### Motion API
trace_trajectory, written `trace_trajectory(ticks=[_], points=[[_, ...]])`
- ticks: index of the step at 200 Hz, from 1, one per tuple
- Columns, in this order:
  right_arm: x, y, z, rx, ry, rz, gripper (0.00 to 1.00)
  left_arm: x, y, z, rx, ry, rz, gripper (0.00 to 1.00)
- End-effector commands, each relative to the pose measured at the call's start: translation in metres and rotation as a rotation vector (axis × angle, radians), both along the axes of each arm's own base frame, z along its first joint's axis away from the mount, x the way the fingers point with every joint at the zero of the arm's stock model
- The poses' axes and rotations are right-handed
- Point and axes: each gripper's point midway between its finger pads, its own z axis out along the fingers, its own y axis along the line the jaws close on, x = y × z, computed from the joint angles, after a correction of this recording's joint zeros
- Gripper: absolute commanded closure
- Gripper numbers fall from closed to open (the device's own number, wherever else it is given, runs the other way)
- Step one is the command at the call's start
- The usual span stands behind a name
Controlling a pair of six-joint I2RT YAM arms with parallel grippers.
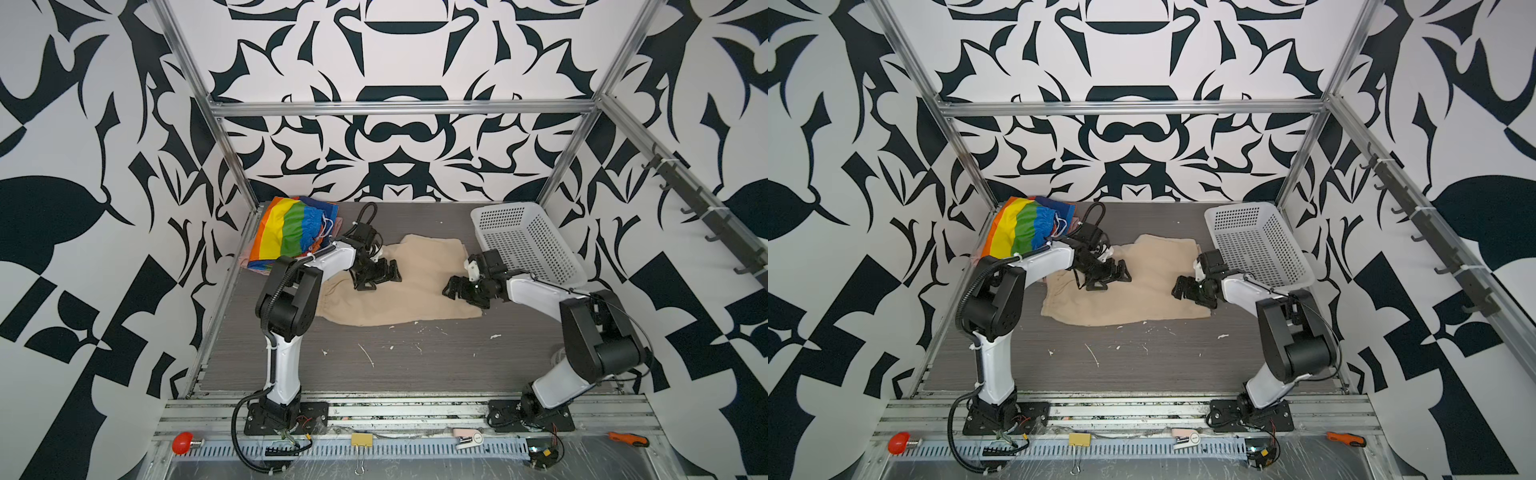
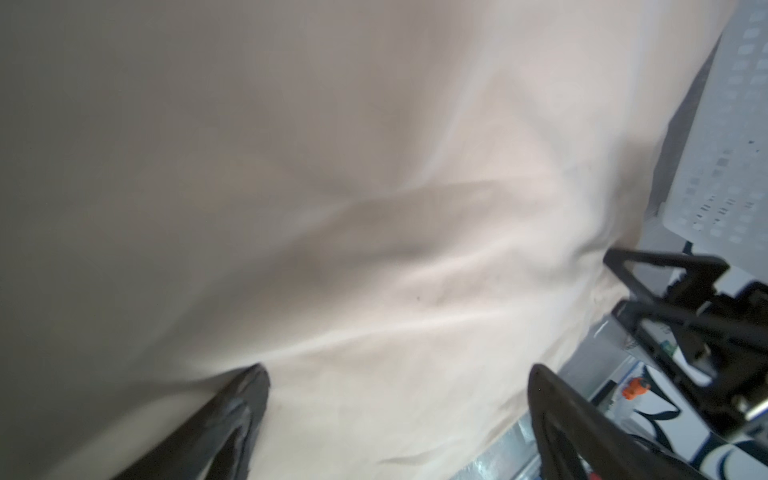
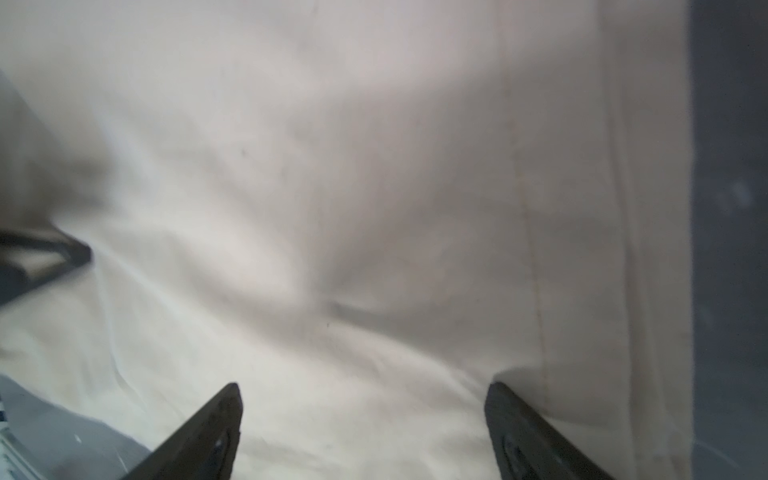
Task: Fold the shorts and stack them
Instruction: 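Pull the far edge toward the robot with the right gripper, flattening the shorts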
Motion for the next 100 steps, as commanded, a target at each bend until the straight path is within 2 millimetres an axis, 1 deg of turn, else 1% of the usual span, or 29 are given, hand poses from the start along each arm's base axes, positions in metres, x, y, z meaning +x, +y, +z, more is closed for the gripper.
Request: trace_trajectory(ticks=[1,12,22,33,41,48,58,69,77,92,100], points=[[-0.023,-0.021,0.002,-0.114,0.071,-0.006,0.06,-0.003,0.022,0.021,0.122,-0.066,-0.022,0.01],[-0.015,-0.019,0.017,-0.110,0.037,-0.001,0.05,0.003,0.039,0.046,0.184,-0.167,-0.012,0.01],[-0.007,-0.016,0.030,-0.098,0.008,0.002,0.05,0.008,0.059,0.066,0.249,-0.257,0.013,0.01],[0.002,-0.012,0.042,-0.083,-0.018,0.008,0.04,0.010,0.085,0.081,0.303,-0.330,0.063,0.01],[0.009,-0.009,0.047,-0.076,-0.030,0.009,0.03,0.010,0.108,0.083,0.321,-0.339,0.125,0.01],[0.014,-0.008,0.051,-0.074,-0.039,0.013,0.03,0.008,0.128,0.080,0.310,-0.312,0.191,0.01],[0.020,-0.006,0.053,-0.075,-0.044,0.018,0.03,0.001,0.149,0.072,0.224,-0.232,0.265,0.01],[0.026,-0.004,0.056,-0.068,-0.052,0.022,0.03,-0.009,0.158,0.062,0.115,-0.151,0.317,0.01],[0.030,0.000,0.057,-0.052,-0.057,0.024,0.03,-0.016,0.161,0.055,0.068,-0.122,0.333,0.01],[0.034,0.006,0.056,-0.027,-0.054,0.029,0.03,-0.024,0.153,0.049,0.008,-0.108,0.311,0.01],[0.035,0.008,0.054,-0.020,-0.049,0.032,0.02,-0.025,0.147,0.051,-0.035,-0.104,0.306,0.01]])
